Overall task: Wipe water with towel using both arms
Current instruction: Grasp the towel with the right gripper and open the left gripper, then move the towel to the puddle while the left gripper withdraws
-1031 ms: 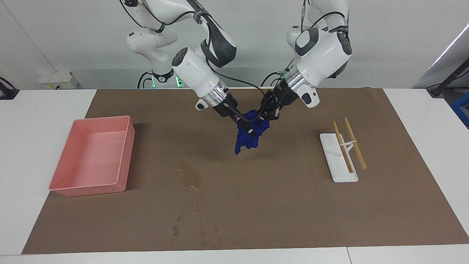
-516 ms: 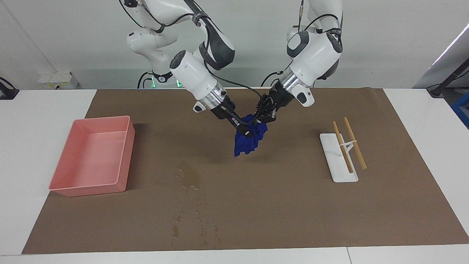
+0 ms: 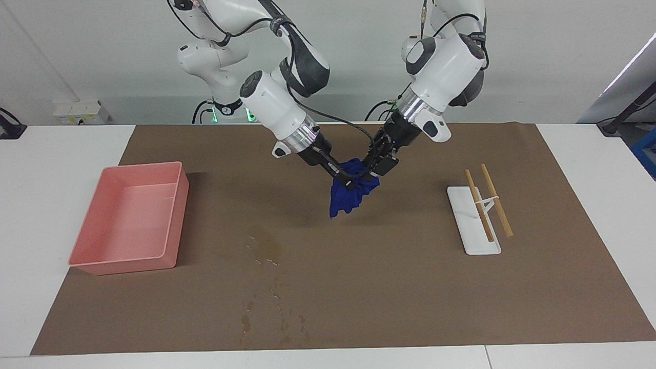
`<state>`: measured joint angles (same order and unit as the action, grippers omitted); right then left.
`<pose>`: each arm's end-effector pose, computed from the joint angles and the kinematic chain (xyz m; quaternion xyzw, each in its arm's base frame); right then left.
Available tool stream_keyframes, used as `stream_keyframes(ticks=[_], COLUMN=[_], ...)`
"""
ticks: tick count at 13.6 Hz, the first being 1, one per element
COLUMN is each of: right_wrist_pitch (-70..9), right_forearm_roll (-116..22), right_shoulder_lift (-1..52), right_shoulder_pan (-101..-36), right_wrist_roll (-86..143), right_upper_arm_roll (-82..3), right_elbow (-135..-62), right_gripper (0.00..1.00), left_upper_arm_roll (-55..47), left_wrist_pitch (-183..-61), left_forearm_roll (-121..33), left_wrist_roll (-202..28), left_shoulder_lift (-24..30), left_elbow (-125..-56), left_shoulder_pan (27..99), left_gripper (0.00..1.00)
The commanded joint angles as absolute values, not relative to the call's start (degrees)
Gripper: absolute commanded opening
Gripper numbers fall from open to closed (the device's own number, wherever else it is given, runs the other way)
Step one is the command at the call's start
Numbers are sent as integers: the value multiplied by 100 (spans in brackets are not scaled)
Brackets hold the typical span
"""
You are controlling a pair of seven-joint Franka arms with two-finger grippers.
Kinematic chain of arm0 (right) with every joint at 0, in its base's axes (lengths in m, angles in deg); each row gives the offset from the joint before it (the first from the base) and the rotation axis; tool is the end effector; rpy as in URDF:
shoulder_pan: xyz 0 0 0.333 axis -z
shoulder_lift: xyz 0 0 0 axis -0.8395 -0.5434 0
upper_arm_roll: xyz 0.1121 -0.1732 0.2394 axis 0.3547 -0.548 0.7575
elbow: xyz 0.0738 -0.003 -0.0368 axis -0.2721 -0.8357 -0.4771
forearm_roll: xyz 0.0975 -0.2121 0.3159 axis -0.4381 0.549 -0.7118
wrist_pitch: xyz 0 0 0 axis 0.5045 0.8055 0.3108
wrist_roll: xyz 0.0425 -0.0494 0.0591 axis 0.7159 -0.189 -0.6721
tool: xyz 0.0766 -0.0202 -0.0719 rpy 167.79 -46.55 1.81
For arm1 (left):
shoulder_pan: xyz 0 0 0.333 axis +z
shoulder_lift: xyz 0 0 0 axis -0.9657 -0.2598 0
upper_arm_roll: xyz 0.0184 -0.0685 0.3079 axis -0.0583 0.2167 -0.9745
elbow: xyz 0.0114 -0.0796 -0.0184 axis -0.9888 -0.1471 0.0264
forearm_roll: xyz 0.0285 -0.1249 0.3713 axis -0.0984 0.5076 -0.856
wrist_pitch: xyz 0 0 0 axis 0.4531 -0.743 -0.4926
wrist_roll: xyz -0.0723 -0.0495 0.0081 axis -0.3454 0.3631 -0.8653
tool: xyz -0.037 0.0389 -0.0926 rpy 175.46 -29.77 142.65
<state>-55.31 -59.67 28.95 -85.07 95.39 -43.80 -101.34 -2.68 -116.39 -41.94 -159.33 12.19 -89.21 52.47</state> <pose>0.5539 0.3299 0.4499 -0.8240 0.4524 0.0717 0.3335 0.5353 -0.2768 0.5476 0.7552 0.5872 -0.0598 0.2853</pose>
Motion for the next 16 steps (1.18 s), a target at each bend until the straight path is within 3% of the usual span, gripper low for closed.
stream_keyframes(ticks=[1,5,10,14,16], right_wrist_pitch=[-4693,-4184,-3672,-3899,-4242], right_forearm_roll=[-5539,-4302,-3675,-1350,-1169], right_shoulder_lift=[3029,3091,3082,2942,2933], right_shoulder_pan=[-8100,-7995,-6801,-6666,-6597], right_wrist_roll=[8863,8435,5415,4003,3765], right_upper_arm_roll=[-4335,-4344,-4335,-4318,-4318], right_elbow=[-10151,-10213,-10266,-10546,-10818], right_gripper=[0,0,0,0,0], left_upper_arm_roll=[-263,-263,-255,-281,-281], left_wrist_pitch=[-11608,-11599,-10688,-9711,-9465], left_forearm_roll=[-4890,-5156,-6270,-6316,-6316], left_wrist_roll=[-15759,-14155,-11448,-8495,-8122], left_shoulder_lift=[1104,1086,1130,1209,1218], left_elbow=[-8611,-8611,-8558,-8558,-8541], left_shoulder_pan=[5490,5972,6044,6569,6921], left_gripper=[100,100,100,100,100])
